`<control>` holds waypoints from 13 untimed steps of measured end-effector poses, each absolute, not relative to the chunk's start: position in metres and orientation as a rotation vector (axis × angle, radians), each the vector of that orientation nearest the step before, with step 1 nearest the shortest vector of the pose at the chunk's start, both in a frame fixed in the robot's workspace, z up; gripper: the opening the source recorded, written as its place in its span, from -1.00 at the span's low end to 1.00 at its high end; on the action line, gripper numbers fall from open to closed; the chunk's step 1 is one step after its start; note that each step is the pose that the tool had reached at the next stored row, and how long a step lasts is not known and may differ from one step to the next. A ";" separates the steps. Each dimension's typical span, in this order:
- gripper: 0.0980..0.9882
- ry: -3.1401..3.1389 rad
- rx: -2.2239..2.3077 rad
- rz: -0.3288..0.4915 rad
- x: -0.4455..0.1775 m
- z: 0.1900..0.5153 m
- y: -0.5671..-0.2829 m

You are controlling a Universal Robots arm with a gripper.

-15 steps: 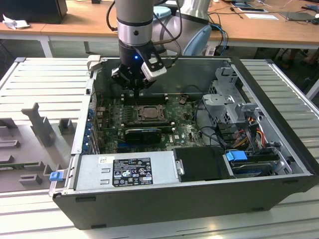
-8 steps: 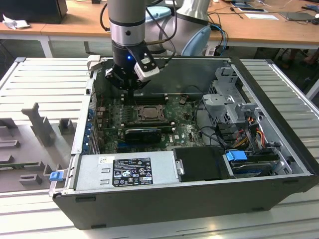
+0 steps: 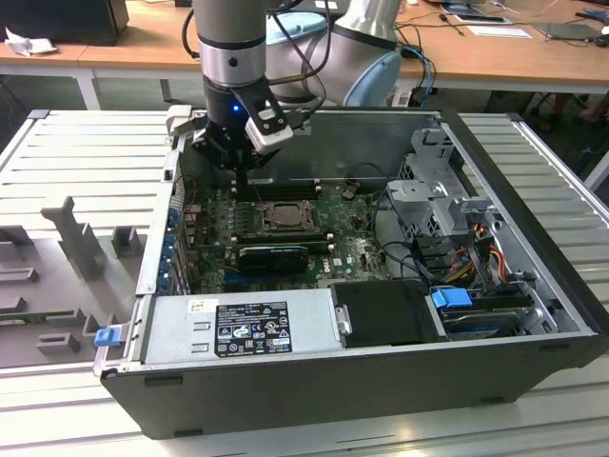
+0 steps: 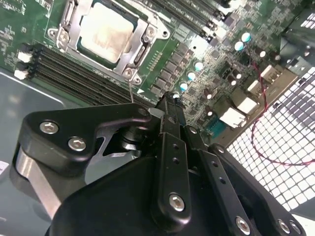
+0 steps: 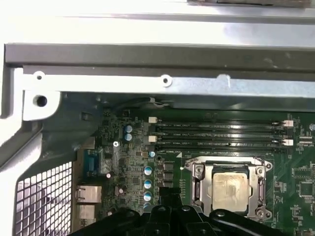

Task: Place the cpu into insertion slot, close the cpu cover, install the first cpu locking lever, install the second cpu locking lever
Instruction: 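Install the first cpu locking lever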

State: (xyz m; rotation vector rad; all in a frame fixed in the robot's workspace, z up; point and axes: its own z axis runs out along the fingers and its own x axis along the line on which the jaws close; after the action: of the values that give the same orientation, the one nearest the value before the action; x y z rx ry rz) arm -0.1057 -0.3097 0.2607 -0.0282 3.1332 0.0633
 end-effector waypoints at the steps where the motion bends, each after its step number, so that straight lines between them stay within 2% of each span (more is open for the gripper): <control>1: -0.98 3.133 -0.028 0.063 -0.106 0.260 -0.308; 13: -0.98 3.133 -0.034 0.061 -0.106 0.258 -0.285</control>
State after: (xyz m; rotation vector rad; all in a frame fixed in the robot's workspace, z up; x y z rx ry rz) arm -0.1063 -0.2851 0.2579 -0.0340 3.1334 0.0613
